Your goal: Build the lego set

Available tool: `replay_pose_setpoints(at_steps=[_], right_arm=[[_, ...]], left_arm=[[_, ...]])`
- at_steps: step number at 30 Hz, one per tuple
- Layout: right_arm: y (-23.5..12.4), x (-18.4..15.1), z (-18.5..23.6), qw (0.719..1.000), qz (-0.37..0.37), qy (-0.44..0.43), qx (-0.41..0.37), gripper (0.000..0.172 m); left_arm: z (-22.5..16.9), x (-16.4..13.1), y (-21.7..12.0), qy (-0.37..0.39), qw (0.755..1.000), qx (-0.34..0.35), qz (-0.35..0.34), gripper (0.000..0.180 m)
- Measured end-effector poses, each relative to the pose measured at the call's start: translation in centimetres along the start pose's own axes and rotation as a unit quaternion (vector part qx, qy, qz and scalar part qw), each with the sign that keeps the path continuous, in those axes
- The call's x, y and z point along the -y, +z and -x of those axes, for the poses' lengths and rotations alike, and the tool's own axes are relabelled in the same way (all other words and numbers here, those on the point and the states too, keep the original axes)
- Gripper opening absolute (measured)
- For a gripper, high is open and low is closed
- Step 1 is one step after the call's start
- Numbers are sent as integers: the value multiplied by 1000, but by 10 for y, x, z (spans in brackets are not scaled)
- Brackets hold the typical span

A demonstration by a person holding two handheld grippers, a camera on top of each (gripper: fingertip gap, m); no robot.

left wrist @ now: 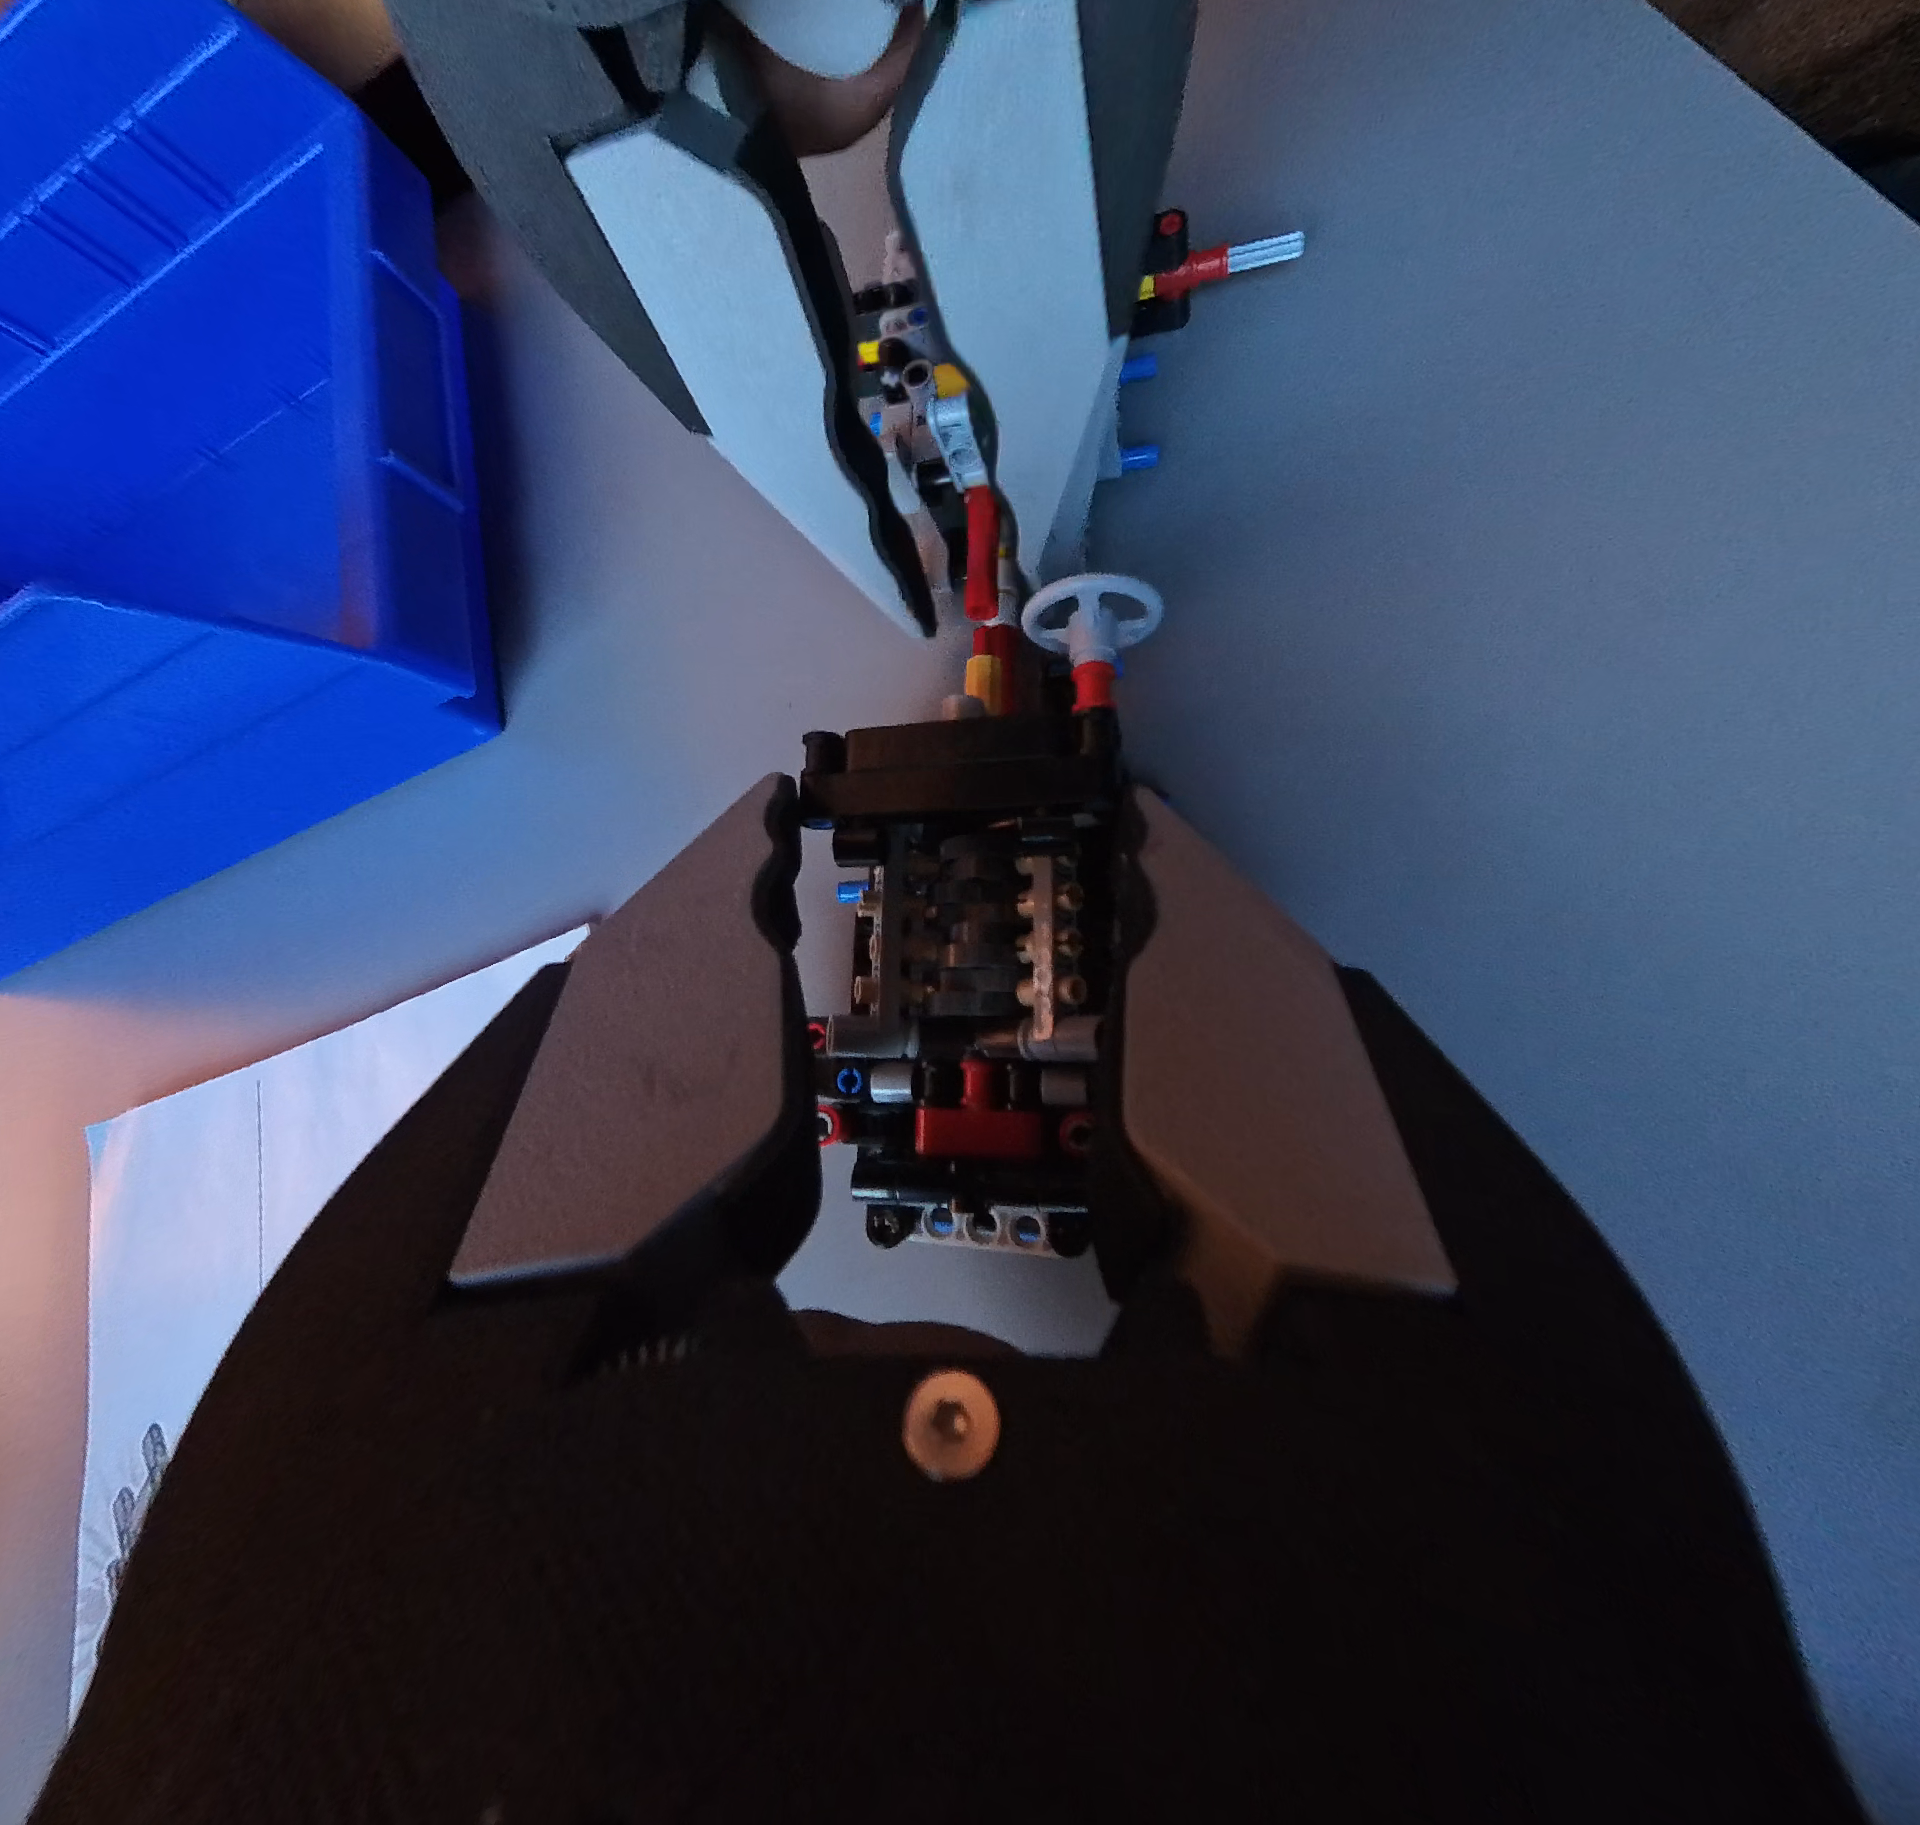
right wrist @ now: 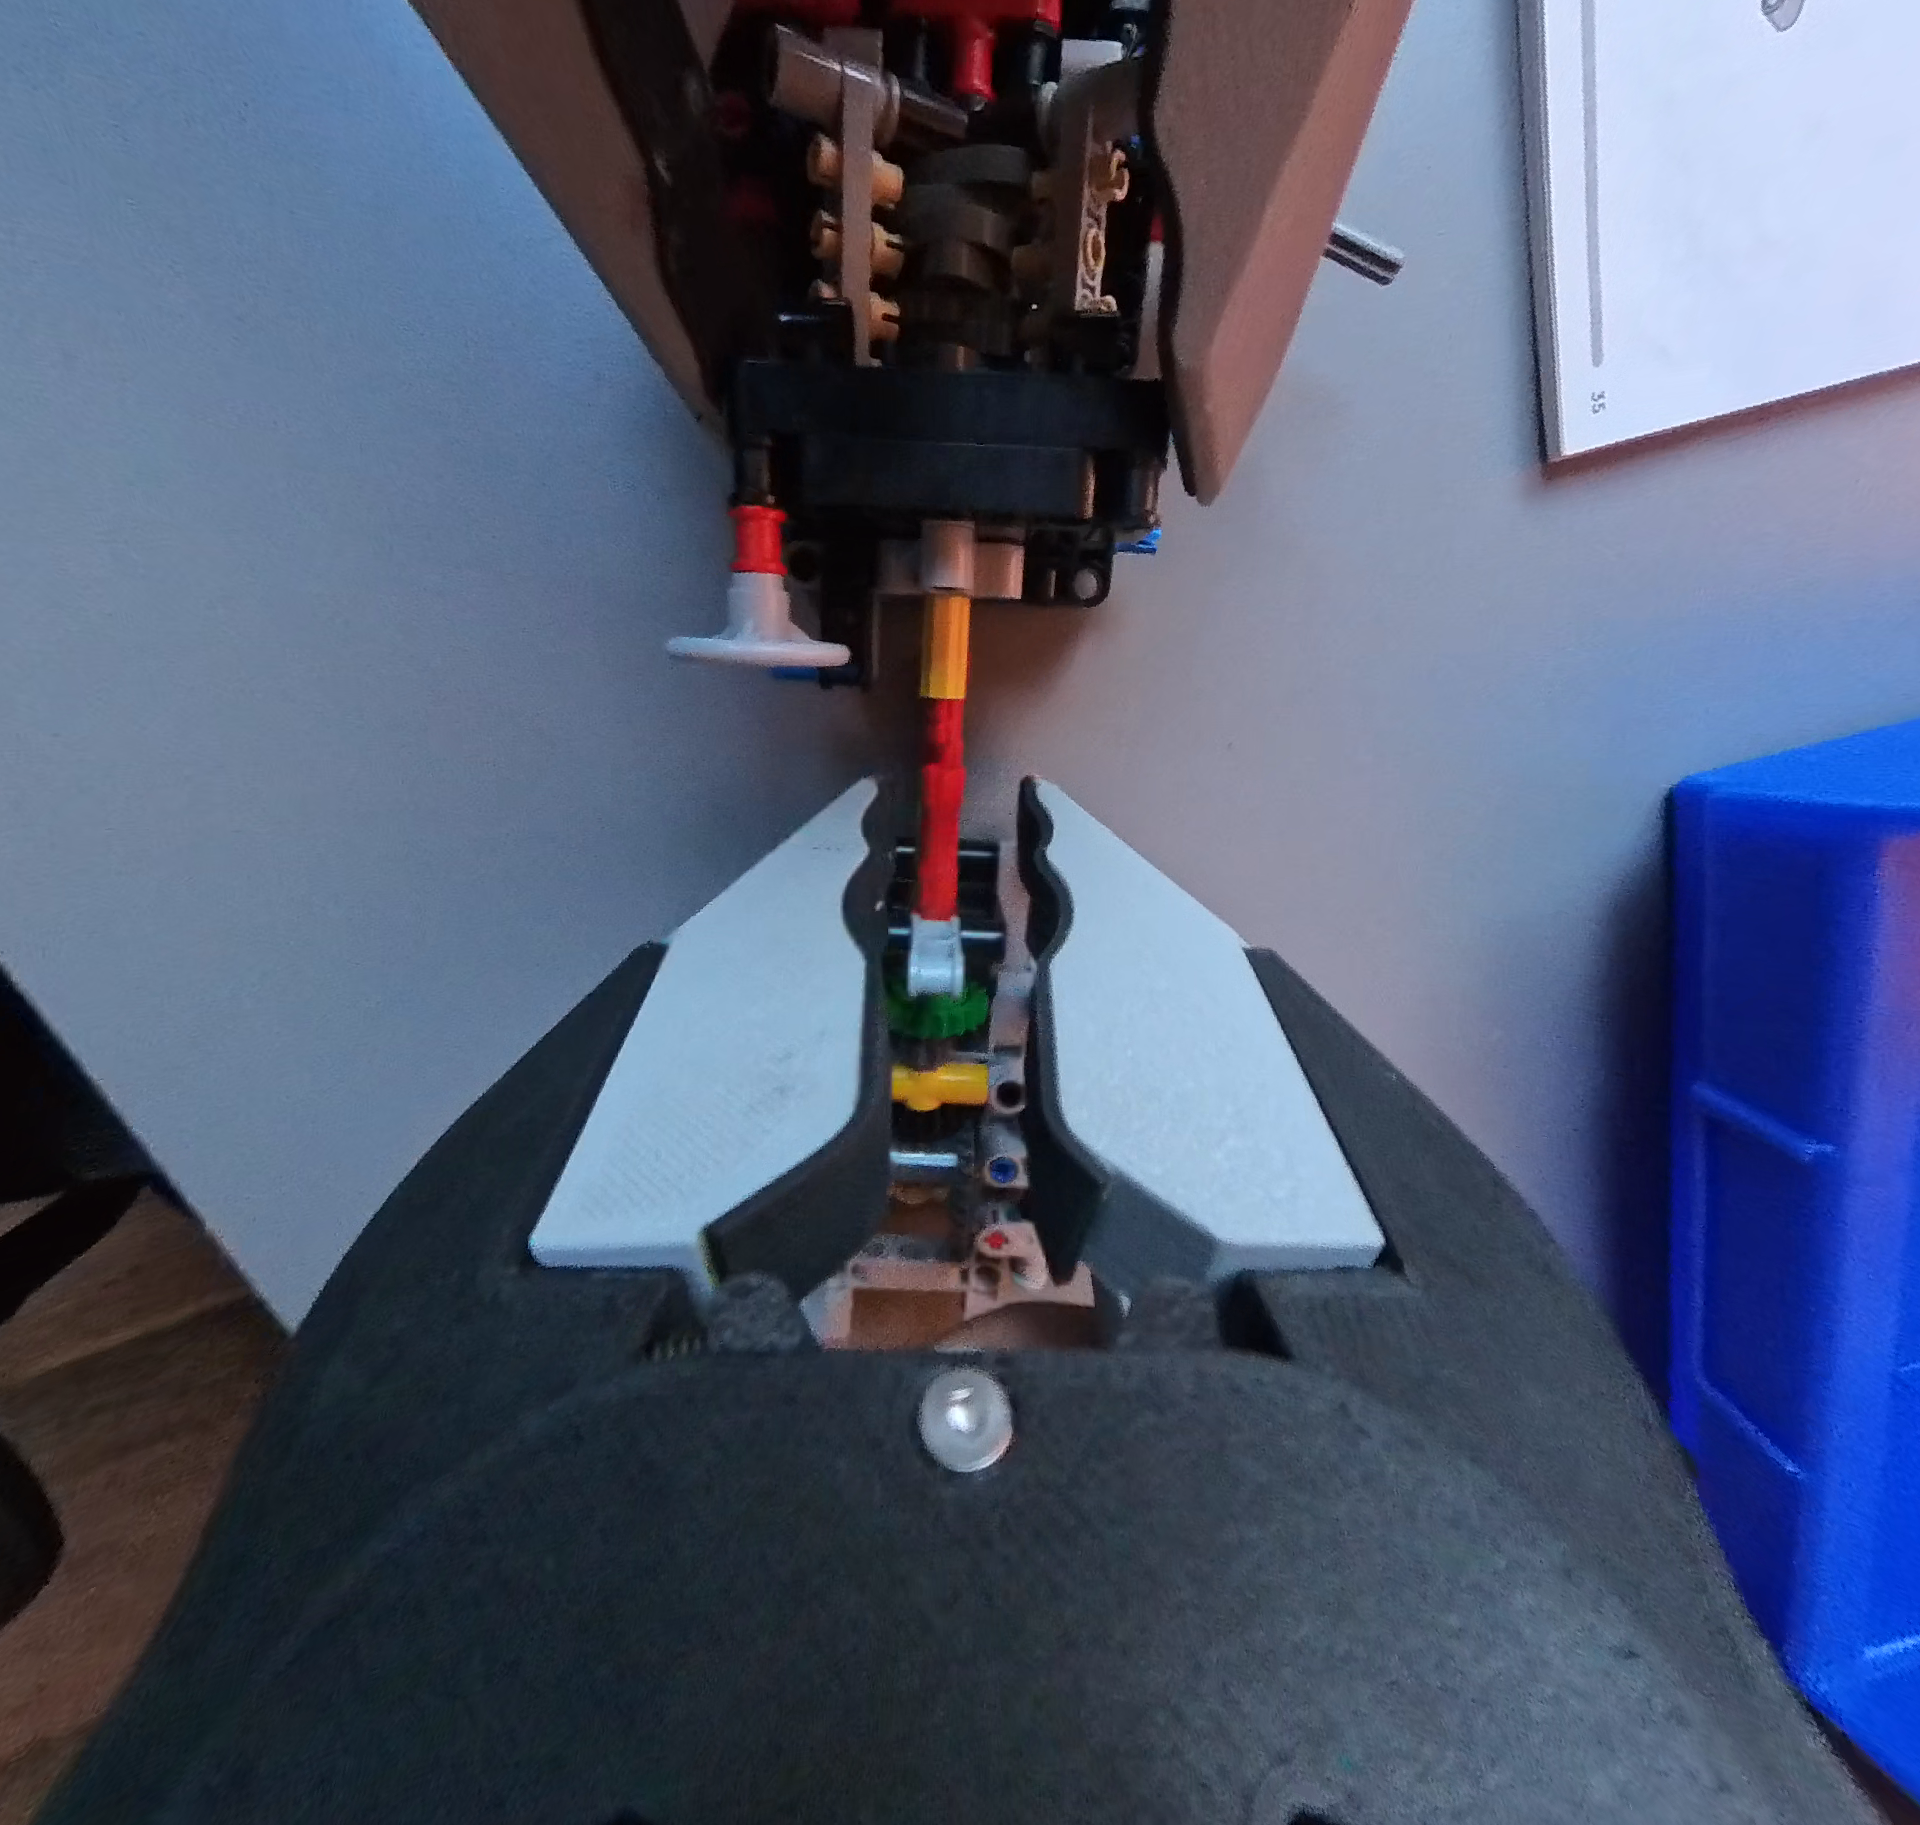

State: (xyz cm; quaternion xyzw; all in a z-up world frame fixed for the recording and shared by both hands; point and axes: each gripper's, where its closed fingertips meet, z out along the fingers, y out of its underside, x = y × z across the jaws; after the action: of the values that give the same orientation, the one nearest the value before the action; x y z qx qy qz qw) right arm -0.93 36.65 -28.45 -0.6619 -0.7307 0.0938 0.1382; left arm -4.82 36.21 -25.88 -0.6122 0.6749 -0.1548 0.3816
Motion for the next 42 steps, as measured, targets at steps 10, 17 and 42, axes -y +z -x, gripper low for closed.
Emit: replay_pose_setpoints(at_steps=[10,17,42], right_arm=[[5,-6,4,998,64,-4,25,4],[5,-5,4,999,21,9,24,5],[-38,-95,9,984,-117,135,-9,54]], left_arm=[[-2,0,0,1,1000,-12,-2,59],[-2,1,1,4,1000,-10,-5,59],[0,3,5,-13,1000,-14,4,59]])
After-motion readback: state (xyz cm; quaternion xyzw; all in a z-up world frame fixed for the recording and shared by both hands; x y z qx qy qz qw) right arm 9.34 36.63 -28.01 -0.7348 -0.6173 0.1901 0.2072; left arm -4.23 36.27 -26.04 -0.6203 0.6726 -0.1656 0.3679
